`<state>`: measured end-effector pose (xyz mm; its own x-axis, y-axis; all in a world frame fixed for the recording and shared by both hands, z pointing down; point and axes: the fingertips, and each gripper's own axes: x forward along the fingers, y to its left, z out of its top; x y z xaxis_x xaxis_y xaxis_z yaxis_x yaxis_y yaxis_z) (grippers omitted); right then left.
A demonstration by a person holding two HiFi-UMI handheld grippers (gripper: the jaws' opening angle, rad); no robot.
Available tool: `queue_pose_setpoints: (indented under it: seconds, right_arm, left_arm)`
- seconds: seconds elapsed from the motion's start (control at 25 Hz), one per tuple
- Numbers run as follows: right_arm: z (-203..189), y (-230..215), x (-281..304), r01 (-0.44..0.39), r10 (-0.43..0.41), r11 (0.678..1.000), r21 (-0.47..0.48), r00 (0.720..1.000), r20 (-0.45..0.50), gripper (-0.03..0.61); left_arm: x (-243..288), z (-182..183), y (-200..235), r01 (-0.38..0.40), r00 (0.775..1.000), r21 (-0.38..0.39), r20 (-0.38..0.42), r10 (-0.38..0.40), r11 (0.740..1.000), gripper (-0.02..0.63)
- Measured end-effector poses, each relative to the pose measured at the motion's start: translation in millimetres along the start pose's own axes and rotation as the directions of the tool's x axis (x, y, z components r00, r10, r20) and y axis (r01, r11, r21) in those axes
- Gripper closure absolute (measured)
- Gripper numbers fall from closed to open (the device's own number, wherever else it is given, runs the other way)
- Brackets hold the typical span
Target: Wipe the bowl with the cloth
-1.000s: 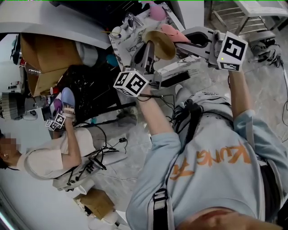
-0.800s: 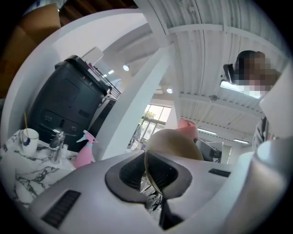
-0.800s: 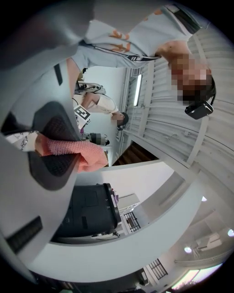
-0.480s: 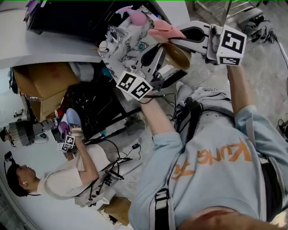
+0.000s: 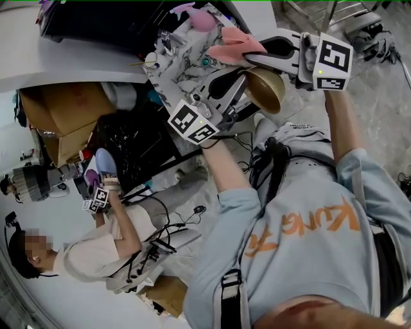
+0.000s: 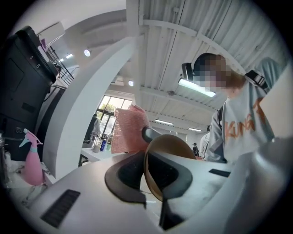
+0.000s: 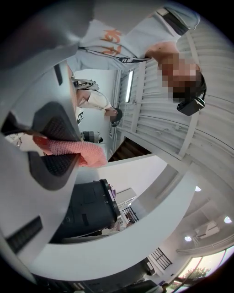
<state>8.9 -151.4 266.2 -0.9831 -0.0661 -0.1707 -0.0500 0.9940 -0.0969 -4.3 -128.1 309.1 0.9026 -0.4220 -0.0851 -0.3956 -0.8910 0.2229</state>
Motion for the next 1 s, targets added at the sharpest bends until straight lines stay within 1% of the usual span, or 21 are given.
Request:
queue_pose_setpoints:
  seconds: [0.04,0.12,0.2,0.28,0.48,0.6,0.84,1.0]
  right_arm:
    - [0,0,0,-0.006,0.006,1.000,0.007,1.000,0.008,0.529]
    - [-2,0,0,-0.017,0.017,1.000,0.018,1.000,0.014,0.529]
    - [-7,4,2,-0.034,0.034,0.999,0.025,0.999,0.005,0.529]
    - [-12,9,6,-0.056,0.056,0.998,0.034,0.998,-0.001,0.529]
    - [-20,18,19,-0.128,0.128,0.990,0.065,0.992,-0.002,0.529]
    - [-25,21,23,-0.162,0.163,0.983,0.080,0.987,-0.008,0.529]
    - [-33,38,34,-0.240,0.244,0.967,0.087,0.969,-0.036,0.529]
    - [-35,43,39,-0.268,0.273,0.958,0.105,0.962,-0.030,0.529]
  left_arm:
    - [-2,5,-3,0.016,0.999,-0.002,0.031,-0.016,1.000,0.578]
    - [-8,17,-8,0.044,0.992,-0.011,0.119,-0.042,0.999,0.578]
    - [-15,30,-11,0.059,0.977,-0.024,0.209,-0.053,0.998,0.578]
    - [-22,38,-13,0.076,0.963,-0.028,0.262,-0.066,0.997,0.578]
    - [-25,52,-18,0.136,0.934,-0.016,0.336,-0.123,0.991,0.578]
    - [-26,62,-15,0.144,0.918,-0.025,0.377,-0.124,0.989,0.578]
    - [-41,78,-5,0.073,0.897,-0.029,0.440,-0.053,0.997,0.578]
    - [-45,83,4,0.028,0.890,-0.047,0.455,-0.004,0.998,0.578]
